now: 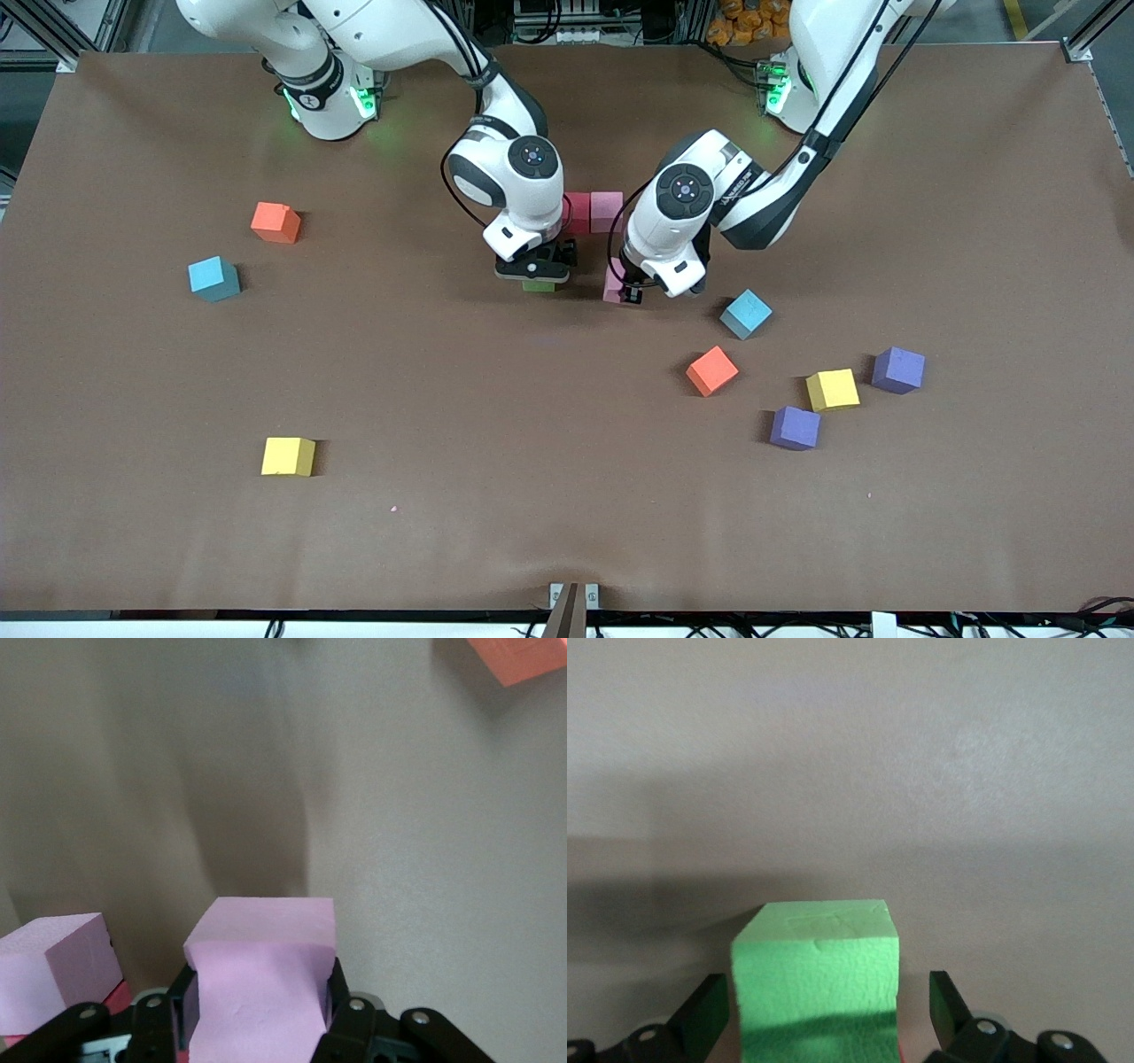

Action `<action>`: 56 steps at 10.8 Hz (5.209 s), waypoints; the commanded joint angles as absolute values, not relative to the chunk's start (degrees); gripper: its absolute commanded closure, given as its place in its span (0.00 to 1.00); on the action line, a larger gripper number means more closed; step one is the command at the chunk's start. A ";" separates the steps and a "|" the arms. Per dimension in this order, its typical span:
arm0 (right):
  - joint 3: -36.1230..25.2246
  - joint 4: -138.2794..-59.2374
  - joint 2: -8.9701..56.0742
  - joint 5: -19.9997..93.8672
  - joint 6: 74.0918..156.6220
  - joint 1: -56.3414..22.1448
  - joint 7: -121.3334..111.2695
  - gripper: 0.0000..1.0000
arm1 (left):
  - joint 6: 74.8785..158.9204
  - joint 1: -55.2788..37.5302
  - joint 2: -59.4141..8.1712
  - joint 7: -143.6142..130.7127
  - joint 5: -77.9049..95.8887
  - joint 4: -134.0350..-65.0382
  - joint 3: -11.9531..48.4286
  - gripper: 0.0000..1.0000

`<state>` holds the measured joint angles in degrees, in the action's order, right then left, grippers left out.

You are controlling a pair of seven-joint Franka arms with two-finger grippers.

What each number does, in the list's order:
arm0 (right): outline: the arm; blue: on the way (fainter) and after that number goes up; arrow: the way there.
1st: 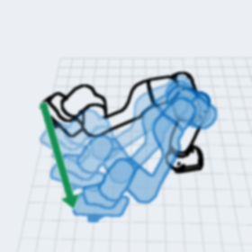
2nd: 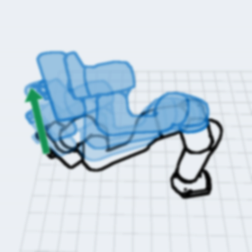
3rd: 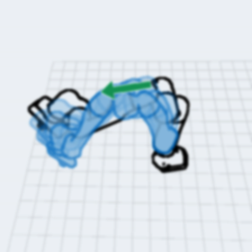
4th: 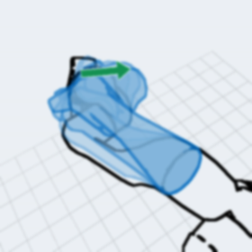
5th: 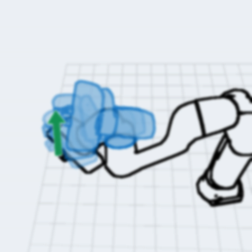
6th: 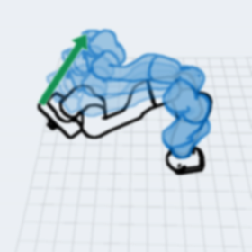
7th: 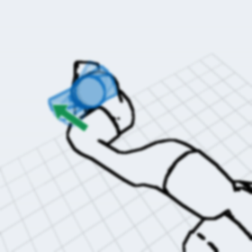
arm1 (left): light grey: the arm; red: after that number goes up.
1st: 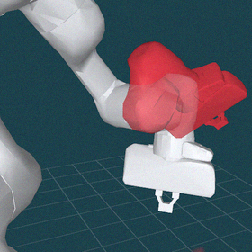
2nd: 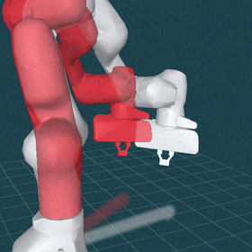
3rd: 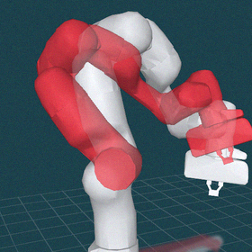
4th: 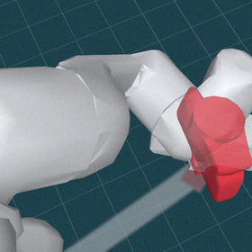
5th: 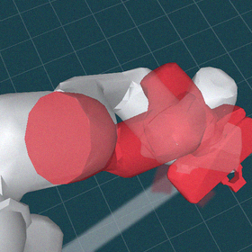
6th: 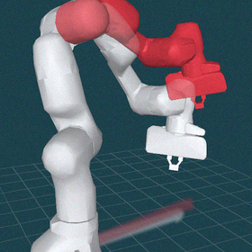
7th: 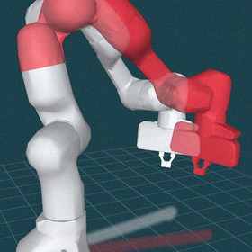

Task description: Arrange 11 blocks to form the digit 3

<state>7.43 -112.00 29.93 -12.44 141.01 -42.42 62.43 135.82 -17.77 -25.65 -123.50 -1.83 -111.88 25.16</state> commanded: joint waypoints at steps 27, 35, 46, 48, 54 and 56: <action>12.39 -74.79 53.16 -13.10 134.27 8.70 -2.64 0.00 | 139.57 -29.71 -34.98 -139.57 -5.10 -104.85 22.24 0.61; 13.18 -76.46 51.24 -8.70 134.91 6.59 -2.19 0.90 | 139.57 -31.63 -35.77 -139.57 -5.10 -104.15 20.67 0.61; 11.70 -79.98 42.02 -0.62 125.51 -6.47 15.10 0.82 | 139.57 -33.22 -37.18 -140.27 -5.10 -102.31 19.25 0.53; 9.06 -83.38 39.83 -0.70 126.38 -12.36 20.01 0.80 | 139.57 -33.22 -37.18 -140.19 -5.18 -102.39 19.25 0.23; 9.40 -106.15 27.34 -0.62 140.44 -16.79 29.07 0.77 | 136.95 -33.40 -34.11 -140.36 -7.03 -103.27 19.34 0.00; 9.32 -107.48 26.46 -0.70 140.27 -19.15 36.16 0.77 | 136.32 -32.79 -30.60 -140.27 -7.12 -105.46 19.34 0.00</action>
